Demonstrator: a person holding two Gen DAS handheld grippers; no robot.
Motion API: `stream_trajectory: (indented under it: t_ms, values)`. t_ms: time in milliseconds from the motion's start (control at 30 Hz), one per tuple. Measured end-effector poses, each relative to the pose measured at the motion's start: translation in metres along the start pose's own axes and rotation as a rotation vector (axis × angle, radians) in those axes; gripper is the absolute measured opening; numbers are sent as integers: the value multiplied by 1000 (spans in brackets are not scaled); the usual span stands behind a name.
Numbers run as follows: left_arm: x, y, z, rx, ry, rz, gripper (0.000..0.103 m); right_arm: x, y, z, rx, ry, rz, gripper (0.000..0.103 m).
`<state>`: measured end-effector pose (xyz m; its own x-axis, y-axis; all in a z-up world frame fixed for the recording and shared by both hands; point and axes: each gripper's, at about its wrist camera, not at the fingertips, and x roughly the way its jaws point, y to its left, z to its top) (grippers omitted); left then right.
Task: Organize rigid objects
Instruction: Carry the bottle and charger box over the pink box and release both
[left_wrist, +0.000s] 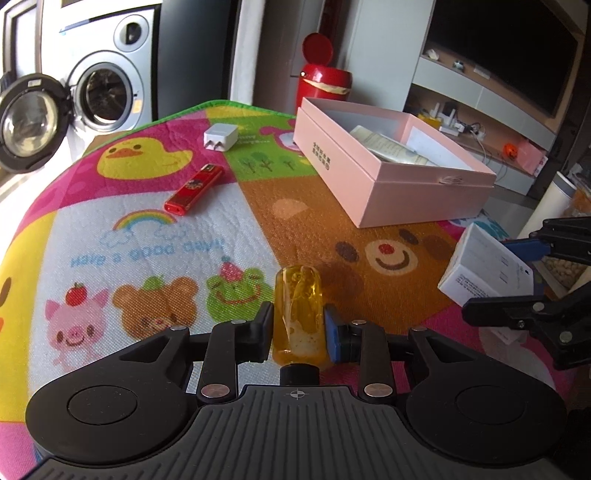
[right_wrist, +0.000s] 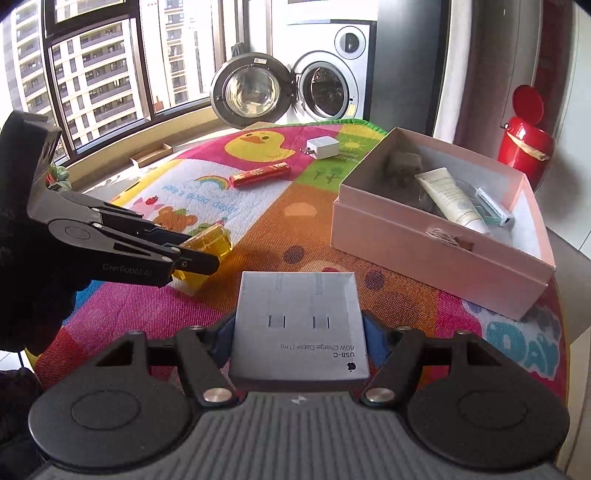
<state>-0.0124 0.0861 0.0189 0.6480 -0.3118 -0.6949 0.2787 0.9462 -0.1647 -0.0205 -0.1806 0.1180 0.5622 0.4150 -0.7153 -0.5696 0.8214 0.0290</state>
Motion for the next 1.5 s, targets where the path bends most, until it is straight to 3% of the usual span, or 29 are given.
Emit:
stream_trajectory:
  t_ms: [133,267,400,633,900,1100,1200,1300,1500]
  values:
    - [-6,-30,-12,110,31,-114,32,-30,-19,0,38,-62,-68,69]
    - [-8,-54,-13,184,38,-156,32,-57,-35,-2,74,-130,-118,69]
    - [-15,-63,3,187,-4,-192,32,-81,-47,-7,103,-194,-151,69]
    - [-35,-76,44,240,-127,-153,32,-97,-62,-18,156,-238,-188,69]
    - [-40,-82,78,264,-202,-126,32,-98,-66,-33,170,-242,-182,69]
    - [-30,-87,142,204,-298,-135,32,-92,-69,-30,192,-243,-179,69]
    - [0,-87,167,143,-273,-121,32,-93,-70,-31,205,-252,-178,69]
    - [38,-84,177,71,-194,-109,32,-91,-73,-32,216,-250,-182,69]
    - [103,-65,161,-27,2,-125,32,-80,-83,-34,236,-211,-193,69]
